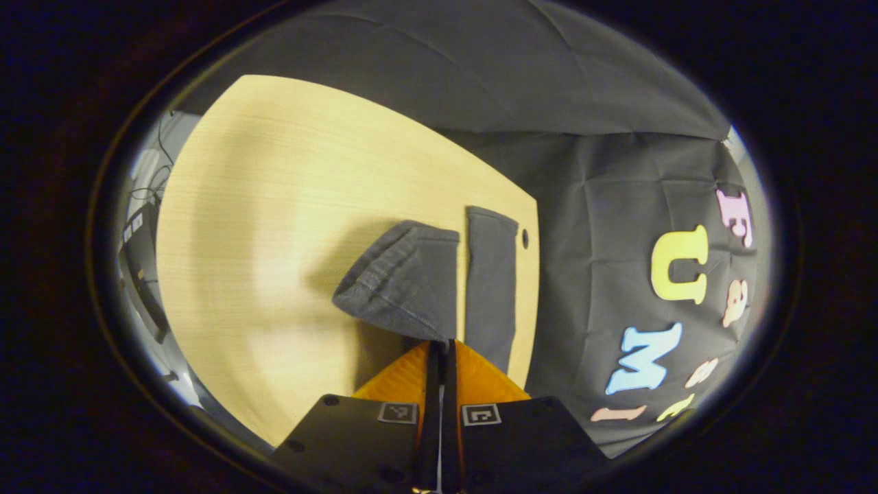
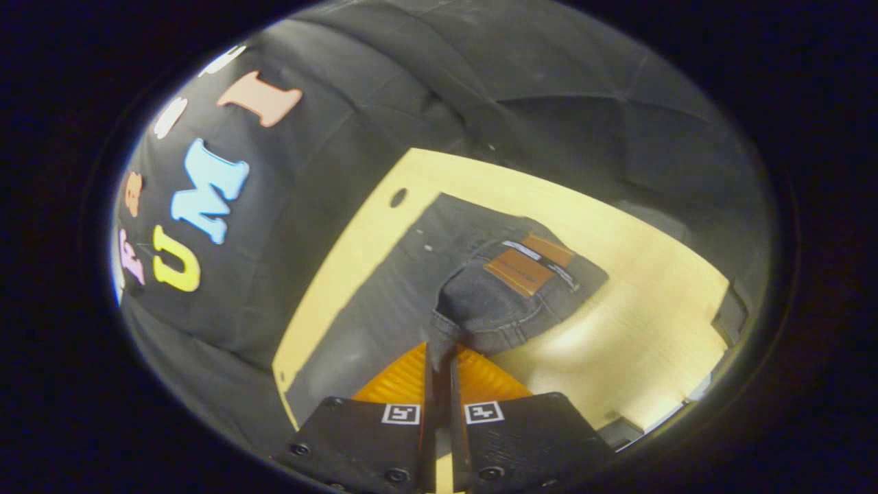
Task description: Grasp the waist and the cuffs of the jeans and fold them to make the two legs overlap; first hold the waist and fold one-third of the jeans toward the cuffs, then hold the cuffs and fold the remaining one-third in the same direction to finish folding.
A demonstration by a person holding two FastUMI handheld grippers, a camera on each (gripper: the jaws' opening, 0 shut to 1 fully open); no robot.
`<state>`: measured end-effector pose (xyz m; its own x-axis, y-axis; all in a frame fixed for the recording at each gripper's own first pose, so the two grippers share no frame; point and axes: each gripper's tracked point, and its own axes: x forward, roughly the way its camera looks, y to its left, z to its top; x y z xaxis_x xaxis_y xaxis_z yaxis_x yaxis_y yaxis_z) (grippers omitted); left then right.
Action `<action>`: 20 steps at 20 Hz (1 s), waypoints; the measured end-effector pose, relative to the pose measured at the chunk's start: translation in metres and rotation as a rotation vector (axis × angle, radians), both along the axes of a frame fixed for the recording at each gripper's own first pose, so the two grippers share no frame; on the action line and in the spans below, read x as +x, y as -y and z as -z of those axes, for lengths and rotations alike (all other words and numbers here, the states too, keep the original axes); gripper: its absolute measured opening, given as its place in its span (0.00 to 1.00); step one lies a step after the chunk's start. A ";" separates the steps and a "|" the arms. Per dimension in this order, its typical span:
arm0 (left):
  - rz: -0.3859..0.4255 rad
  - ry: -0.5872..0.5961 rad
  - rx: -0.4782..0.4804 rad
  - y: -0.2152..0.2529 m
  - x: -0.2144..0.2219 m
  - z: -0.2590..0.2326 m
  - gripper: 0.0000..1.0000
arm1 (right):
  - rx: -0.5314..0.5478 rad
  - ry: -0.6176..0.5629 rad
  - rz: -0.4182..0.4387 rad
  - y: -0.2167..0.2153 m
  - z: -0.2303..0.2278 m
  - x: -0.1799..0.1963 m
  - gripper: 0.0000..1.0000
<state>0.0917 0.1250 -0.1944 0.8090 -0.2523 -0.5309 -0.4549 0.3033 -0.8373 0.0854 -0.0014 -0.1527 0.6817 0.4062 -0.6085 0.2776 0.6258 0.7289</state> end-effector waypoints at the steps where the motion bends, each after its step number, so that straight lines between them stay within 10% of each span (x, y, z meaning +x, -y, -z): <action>1: 0.008 0.003 0.000 0.005 0.014 -0.010 0.10 | 0.031 0.019 -0.024 -0.004 -0.012 0.019 0.08; 9: 0.075 -0.020 0.123 0.059 0.164 -0.021 0.10 | 0.098 -0.011 -0.149 -0.040 -0.016 0.172 0.08; 17: 0.281 -0.075 0.577 0.100 0.242 0.013 0.12 | 0.038 -0.053 -0.121 -0.066 0.054 0.231 0.11; 20: 0.327 -0.066 0.656 0.108 0.250 0.016 0.34 | 0.025 -0.004 -0.120 -0.068 0.044 0.229 0.12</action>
